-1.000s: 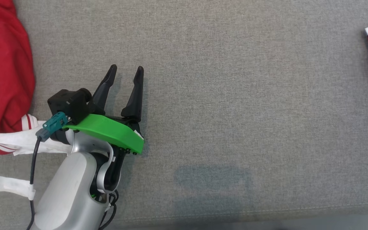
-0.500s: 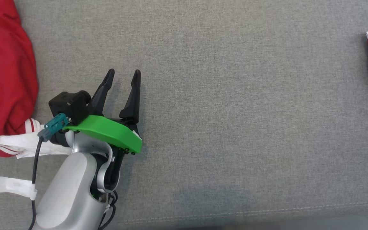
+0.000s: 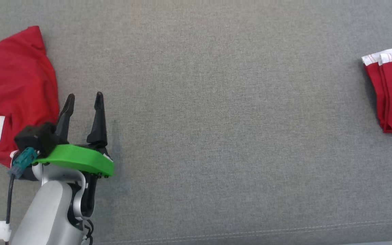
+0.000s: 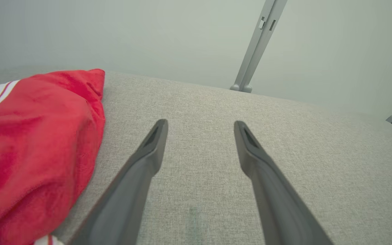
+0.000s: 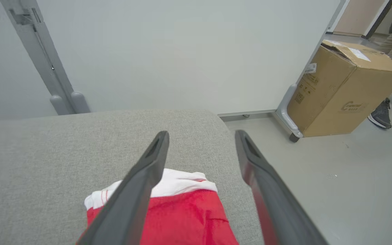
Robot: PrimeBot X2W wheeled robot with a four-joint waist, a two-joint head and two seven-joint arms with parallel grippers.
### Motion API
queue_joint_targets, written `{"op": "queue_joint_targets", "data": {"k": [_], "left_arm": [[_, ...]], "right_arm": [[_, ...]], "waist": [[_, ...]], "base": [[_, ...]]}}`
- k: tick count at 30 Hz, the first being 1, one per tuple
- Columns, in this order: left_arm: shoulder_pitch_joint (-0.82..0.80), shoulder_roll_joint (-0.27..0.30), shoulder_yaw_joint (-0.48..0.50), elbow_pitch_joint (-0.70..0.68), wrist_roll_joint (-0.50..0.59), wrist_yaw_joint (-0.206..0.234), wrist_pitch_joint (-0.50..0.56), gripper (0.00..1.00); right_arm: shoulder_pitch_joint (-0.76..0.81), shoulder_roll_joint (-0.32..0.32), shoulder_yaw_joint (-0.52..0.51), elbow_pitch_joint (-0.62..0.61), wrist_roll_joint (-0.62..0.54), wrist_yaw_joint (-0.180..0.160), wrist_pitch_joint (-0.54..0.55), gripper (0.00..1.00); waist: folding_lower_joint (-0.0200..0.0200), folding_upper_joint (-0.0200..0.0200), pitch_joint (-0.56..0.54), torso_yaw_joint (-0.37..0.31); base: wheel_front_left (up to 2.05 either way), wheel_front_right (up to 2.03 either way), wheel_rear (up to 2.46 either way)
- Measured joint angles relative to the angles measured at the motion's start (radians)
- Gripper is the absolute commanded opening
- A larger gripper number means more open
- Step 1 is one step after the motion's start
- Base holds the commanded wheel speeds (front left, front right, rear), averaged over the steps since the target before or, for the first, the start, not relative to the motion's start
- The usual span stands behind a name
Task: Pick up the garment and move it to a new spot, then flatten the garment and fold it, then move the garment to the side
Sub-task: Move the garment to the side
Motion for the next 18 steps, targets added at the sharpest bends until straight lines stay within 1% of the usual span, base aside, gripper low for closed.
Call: {"op": "queue_joint_targets", "data": {"k": [5, 8, 11, 13, 16, 18], "left_arm": [[0.035, 0.017, 0.026, 0.029, 0.026, 0.000, -0.026, 1.00], [0.067, 0.022, 0.038, 0.040, 0.030, 0.000, -0.037, 1.00], [0.096, 0.035, 0.043, 0.044, 0.049, 0.000, -0.050, 1.00], [0.118, 0.036, 0.053, 0.058, 0.050, 0.000, -0.051, 1.00], [0.155, 0.036, 0.059, 0.078, 0.050, 0.000, -0.055, 1.00], [0.174, 0.035, 0.062, 0.093, 0.053, 0.000, -0.058, 1.00]], "right_arm": [[0.044, 0.055, -0.032, 0.000, -0.032, 0.000, -0.162, 1.00], [0.103, 0.112, -0.049, 0.005, -0.040, 0.000, -0.115, 1.00], [0.170, 0.193, -0.071, -0.002, -0.049, 0.000, -0.089, 1.00], [0.202, 0.233, -0.111, -0.031, -0.088, 0.000, -0.080, 1.00], [0.214, 0.260, -0.194, -0.083, -0.181, 0.000, -0.080, 1.00], [0.240, 0.270, -0.231, -0.094, -0.230, 0.000, -0.080, 1.00]], "waist": [[0.0000, 0.0000, -0.063, -0.001], [0.0000, 0.0000, -0.099, 0.001], [0.0000, 0.0000, -0.134, 0.006], [0.0000, 0.0000, -0.155, 0.010], [0.0000, 0.0000, -0.182, 0.020], [0.0000, 0.0000, -0.197, 0.029]], "base": [[0.00, 0.00, 0.00], [0.00, 0.00, 0.00], [0.00, 0.00, 0.00], [0.00, 0.00, 0.00], [0.00, 0.00, 0.00], [0.00, 0.00, 0.00]]}}
